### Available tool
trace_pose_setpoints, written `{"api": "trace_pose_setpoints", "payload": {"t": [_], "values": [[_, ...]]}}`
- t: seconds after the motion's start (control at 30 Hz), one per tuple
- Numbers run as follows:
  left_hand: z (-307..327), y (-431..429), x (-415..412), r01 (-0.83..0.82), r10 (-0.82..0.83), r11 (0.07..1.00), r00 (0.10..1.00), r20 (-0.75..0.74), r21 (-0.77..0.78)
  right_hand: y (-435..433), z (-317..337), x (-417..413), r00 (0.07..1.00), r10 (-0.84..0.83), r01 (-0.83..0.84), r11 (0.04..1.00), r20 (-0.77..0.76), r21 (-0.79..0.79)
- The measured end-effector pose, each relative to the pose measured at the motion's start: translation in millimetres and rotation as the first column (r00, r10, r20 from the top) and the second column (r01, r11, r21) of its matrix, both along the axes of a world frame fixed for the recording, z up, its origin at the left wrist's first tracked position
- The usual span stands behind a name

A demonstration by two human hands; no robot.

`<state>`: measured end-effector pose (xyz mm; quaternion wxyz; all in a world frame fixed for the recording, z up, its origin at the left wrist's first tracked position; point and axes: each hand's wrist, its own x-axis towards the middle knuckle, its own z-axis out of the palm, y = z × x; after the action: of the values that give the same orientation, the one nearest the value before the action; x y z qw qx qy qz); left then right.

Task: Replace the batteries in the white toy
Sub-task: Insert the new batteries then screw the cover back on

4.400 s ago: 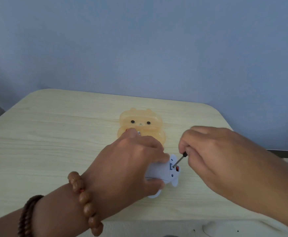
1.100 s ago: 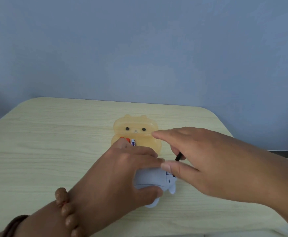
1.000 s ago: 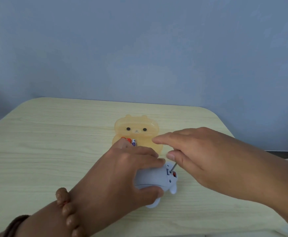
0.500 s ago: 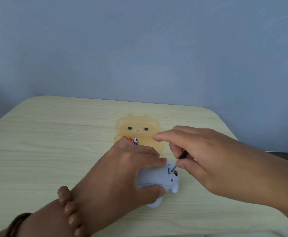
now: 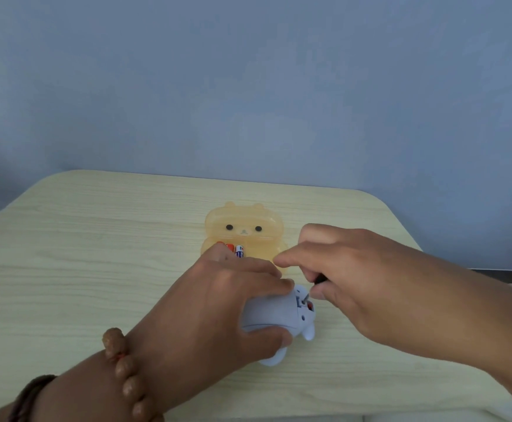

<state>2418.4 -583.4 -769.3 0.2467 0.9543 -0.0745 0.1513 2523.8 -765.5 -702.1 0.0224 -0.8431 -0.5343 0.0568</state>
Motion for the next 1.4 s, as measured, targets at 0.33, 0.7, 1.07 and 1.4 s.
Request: {"api": "trace_pose_setpoints", "payload": {"t": [0.33, 0.7, 1.07, 1.4], "values": [[-3, 4, -1, -0.008, 0.008, 1.0, 1.0, -0.008, 0.021, -19, -3, -6, 0.95, -0.068, 0.037, 0.994, 0.305, 0.105], [-4, 6, -1, -0.011, 0.01, 0.999, 1.0, 0.017, 0.038, -43, -95, 14, 0.736, -0.677, 0.576, 0.615, -0.015, 0.538], [-6, 8, -1, -0.004, 0.002, 0.999, 0.999, 0.041, 0.038, -37, -107, 6, 0.703, -0.711, 0.628, 0.624, 0.005, 0.465], [-3, 9, -5, 0.017, -0.017, 1.0, 0.999, 0.028, 0.01, -36, -85, -23, 0.988, -0.125, 0.061, 0.856, 0.092, 0.513]]}}
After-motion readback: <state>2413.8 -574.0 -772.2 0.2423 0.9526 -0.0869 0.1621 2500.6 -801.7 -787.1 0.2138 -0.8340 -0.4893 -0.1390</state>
